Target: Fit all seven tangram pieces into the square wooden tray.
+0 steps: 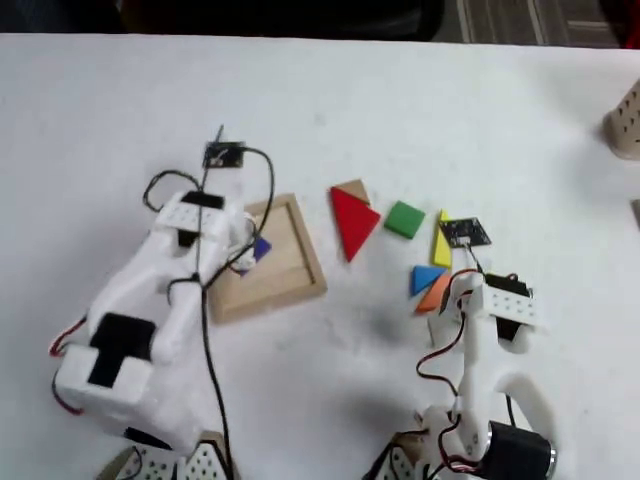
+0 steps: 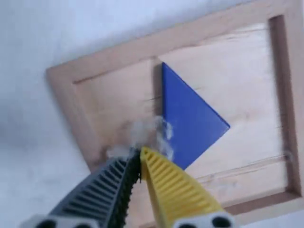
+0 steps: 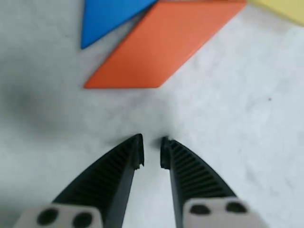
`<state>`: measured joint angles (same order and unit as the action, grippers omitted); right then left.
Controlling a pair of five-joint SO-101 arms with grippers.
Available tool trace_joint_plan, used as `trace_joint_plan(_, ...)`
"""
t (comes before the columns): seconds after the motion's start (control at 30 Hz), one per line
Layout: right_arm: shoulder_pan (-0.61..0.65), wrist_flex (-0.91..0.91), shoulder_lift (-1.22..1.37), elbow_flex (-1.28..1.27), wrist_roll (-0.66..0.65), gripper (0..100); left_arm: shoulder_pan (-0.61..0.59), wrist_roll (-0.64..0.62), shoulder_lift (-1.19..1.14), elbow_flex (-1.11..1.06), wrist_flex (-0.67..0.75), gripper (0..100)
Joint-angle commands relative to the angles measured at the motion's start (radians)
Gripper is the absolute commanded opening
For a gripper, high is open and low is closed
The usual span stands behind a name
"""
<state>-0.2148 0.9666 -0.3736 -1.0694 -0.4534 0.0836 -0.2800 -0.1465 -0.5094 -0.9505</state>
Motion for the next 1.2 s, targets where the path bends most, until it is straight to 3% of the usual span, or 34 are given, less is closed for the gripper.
trace_joint_plan(0.0,0.015,-0.028,-0.022,-0.005,-0.014,7.4,0.051,0.008,-0.081,0.15,-0.035,2)
trace_joint_plan(0.47,0.015,-0.028,-0.022,-0.005,-0.015,7.4,0.185,0.012,-0.166,0.253,0.0,2)
trace_joint_plan(1.17,0.007,-0.028,-0.022,-0.005,-0.015,7.4,0.191,0.009,-0.168,0.253,0.233,3)
